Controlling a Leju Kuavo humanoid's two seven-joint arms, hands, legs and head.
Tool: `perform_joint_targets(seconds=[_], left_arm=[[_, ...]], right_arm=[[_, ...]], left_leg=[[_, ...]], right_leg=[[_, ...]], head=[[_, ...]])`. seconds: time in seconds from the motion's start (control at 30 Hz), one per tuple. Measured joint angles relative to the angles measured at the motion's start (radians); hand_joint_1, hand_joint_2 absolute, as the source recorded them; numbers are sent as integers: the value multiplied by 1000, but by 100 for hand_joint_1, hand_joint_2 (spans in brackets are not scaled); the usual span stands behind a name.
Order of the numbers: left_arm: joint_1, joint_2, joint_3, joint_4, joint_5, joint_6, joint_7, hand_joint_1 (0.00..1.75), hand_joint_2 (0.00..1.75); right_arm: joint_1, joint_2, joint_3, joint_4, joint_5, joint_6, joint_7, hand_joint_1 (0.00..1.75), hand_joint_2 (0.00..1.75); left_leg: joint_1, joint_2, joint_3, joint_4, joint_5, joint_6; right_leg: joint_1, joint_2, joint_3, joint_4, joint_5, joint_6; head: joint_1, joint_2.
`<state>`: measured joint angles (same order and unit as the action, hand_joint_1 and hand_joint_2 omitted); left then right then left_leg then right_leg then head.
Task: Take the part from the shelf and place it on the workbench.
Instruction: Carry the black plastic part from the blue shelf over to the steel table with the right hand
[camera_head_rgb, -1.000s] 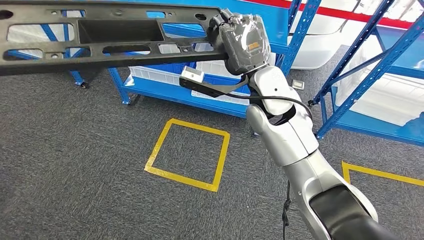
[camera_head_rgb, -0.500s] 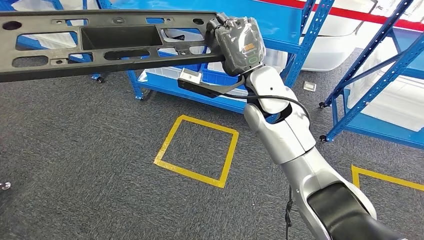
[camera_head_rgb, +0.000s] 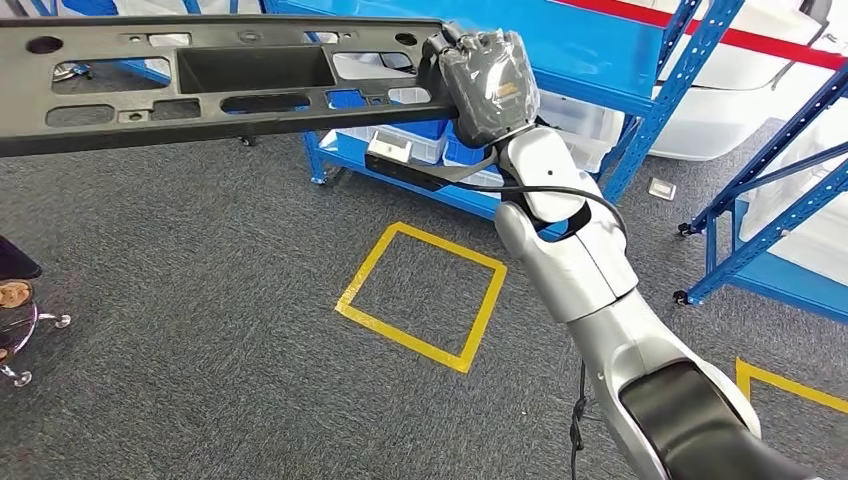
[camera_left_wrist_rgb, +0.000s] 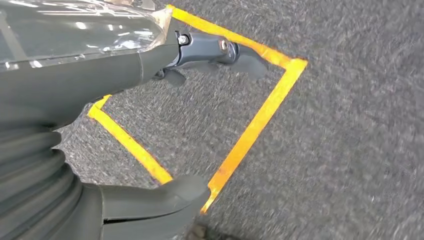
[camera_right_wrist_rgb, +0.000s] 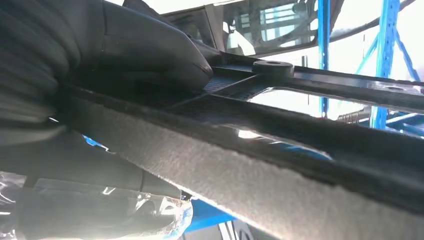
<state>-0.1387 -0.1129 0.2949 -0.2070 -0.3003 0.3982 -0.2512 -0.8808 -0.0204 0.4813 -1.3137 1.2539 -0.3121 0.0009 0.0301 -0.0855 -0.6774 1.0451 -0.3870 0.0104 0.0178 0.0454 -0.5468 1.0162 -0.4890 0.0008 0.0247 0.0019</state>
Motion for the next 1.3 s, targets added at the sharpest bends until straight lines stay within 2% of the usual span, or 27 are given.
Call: perform_joint_targets(seconds=[0.03,0.1,0.17,0.2,0.23,0.27,0.3,0.37,0.4,0.47,0.53,0.6,0.63,0.7,0.73,0.77,0.8,0.83,0.9,0.97,1.03,1.07,1.13,1.2,1.23,1.27,1.3], left_arm=[[0,-1,0,0,-1,0,0,0,175],[1,-1,0,0,-1,0,1,0,175],[1,2,0,0,-1,1,1,0,175],[1,2,0,0,-2,1,1,0,175],[1,3,0,0,-2,1,2,0,175],[2,4,0,0,-3,1,4,0,175],[2,5,0,0,-4,1,6,0,175],[1,7,0,0,-10,1,11,0,175],[1,5,0,0,-13,1,13,0,175],[0,2,0,0,-20,1,18,0,175],[0,2,-1,0,-28,1,21,0,175],[-1,3,-1,-1,-35,1,24,0,175],[-1,4,-2,-2,-39,1,26,0,175],[-3,4,-3,-3,-47,2,30,0,175],[-3,4,-3,-4,-50,3,32,0,175],[-4,4,-4,-4,-52,4,33,0,175],[-4,3,-4,-4,-54,7,34,0,175],[-5,2,-4,-4,-55,10,35,0,175],[-8,-5,-4,-4,-56,15,35,0,175],[-14,-18,-4,-4,-60,17,35,0,175],[-15,-25,-5,-4,-66,18,35,0,175],[-14,-26,-5,-4,-68,18,35,0,175],[-13,-23,-5,-4,-71,20,36,0,175],[-14,-17,-5,-4,-74,22,36,0,175],[-15,-14,-5,-4,-75,22,36,0,175],[-14,-11,-5,-4,-75,23,37,0,175],[-14,-9,-5,-4,-75,23,37,0,175]], right_arm=[[-1,0,0,2,0,-1,-1,175,175],[-3,0,1,6,0,-3,-1,175,175],[-4,0,2,10,0,-3,-2,175,175],[-4,0,2,12,0,-4,-2,175,175],[-2,0,2,15,0,-5,-2,175,175],[-1,0,3,17,0,-6,-2,175,175],[1,0,3,19,0,-7,-2,175,175],[4,-1,3,21,0,-14,-2,175,175],[6,-3,2,21,-1,-20,-3,175,175],[13,-6,0,18,-3,-36,-2,175,175],[29,-12,-1,14,-3,-51,-1,175,175],[47,-21,-5,6,-3,-60,0,175,175],[56,-27,-7,-1,-3,-63,1,175,175],[77,-40,-11,-18,-1,-72,4,175,175],[89,-46,-12,-27,-1,-75,5,175,175],[101,-50,-13,-35,0,-78,7,175,175],[112,-53,-14,-45,0,-80,8,175,175],[120,-55,-16,-55,0,-81,8,175,175],[128,-58,-21,-77,0,-91,9,175,175],[130,-60,-27,-95,-2,-106,11,175,175],[141,-60,-31,-108,-3,-121,13,175,175],[152,-60,-33,-115,-3,-126,14,175,175],[173,-60,-35,-129,-2,-130,14,175,175],[193,-61,-38,-142,0,-132,14,175,175],[203,-61,-40,-146,0,-132,14,175,175],[213,-62,-40,-150,0,-133,14,175,175],[220,-62,-40,-153,0,-133,14,175,175]], left_leg=[[2,-3,-2,-4,5,-6],[-2,24,-14,14,-11,-13],[-4,63,-56,108,-72,-18],[-2,70,-82,171,-104,-22],[1,73,-100,220,-122,-28],[4,76,-103,239,-124,-34],[9,82,-87,220,-109,-41],[20,109,-17,108,-64,-58],[23,119,11,57,-50,-60],[20,121,24,23,-49,-49],[12,102,17,24,-44,-26],[9,87,13,21,-38,-11],[8,79,12,18,-34,-4],[4,64,6,16,-28,5],[1,55,3,15,-25,9],[-4,46,2,15,-23,12],[-8,37,2,15,-22,14],[-12,27,3,15,-20,16],[-14,10,3,14,-16,19],[-9,-6,-7,11,-6,16],[-5,-25,-12,1,7,6],[-7,-25,-12,-1,8,4],[-15,5,-27,34,-22,-1],[-15,52,-74,145,-90,-12],[-9,64,-97,202,-118,-20],[-2,73,-111,236,-130,-30],[6,79,-106,237,-125,-41]], right_leg=[[-5,-9,3,-12,9,-3],[-15,-28,13,-43,31,-8],[-19,-48,15,-58,44,-11],[-18,-58,12,-58,46,-13],[-18,-68,9,-57,47,-12],[-19,-78,7,-54,47,-11],[-22,-88,5,-50,46,-9],[-26,-105,-2,-33,38,3],[-23,-111,-10,-19,32,12],[-15,-119,-24,2,24,25],[-15,-129,-28,5,22,29],[-20,-114,-39,30,2,31],[-23,-96,-57,72,-23,28],[-23,-63,-117,209,-87,18],[-19,-56,-145,272,-109,13],[-12,-52,-157,301,-117,8],[-3,-47,-150,289,-107,3],[11,-40,-125,237,-82,-3],[43,-1,-52,85,-18,-29],[60,23,-14,-2,18,-53],[59,9,-10,-22,28,-62],[53,-2,-1,-40,38,-62],[39,-27,19,-80,59,-63],[30,-52,25,-94,67,-60],[28,-65,23,-92,67,-59],[23,-76,20,-89,66,-57],[17,-87,16,-84,64,-53]], head=[[2,0],[-1,0],[-4,0],[-5,0],[-4,0],[-5,0],[-5,0],[-5,0],[-7,0],[-3,0],[3,0],[7,0],[8,0],[11,0],[11,0],[11,0],[10,0],[10,0],[7,0],[8,0],[12,0],[12,0],[11,0],[10,0],[9,0],[9,0],[9,0]])
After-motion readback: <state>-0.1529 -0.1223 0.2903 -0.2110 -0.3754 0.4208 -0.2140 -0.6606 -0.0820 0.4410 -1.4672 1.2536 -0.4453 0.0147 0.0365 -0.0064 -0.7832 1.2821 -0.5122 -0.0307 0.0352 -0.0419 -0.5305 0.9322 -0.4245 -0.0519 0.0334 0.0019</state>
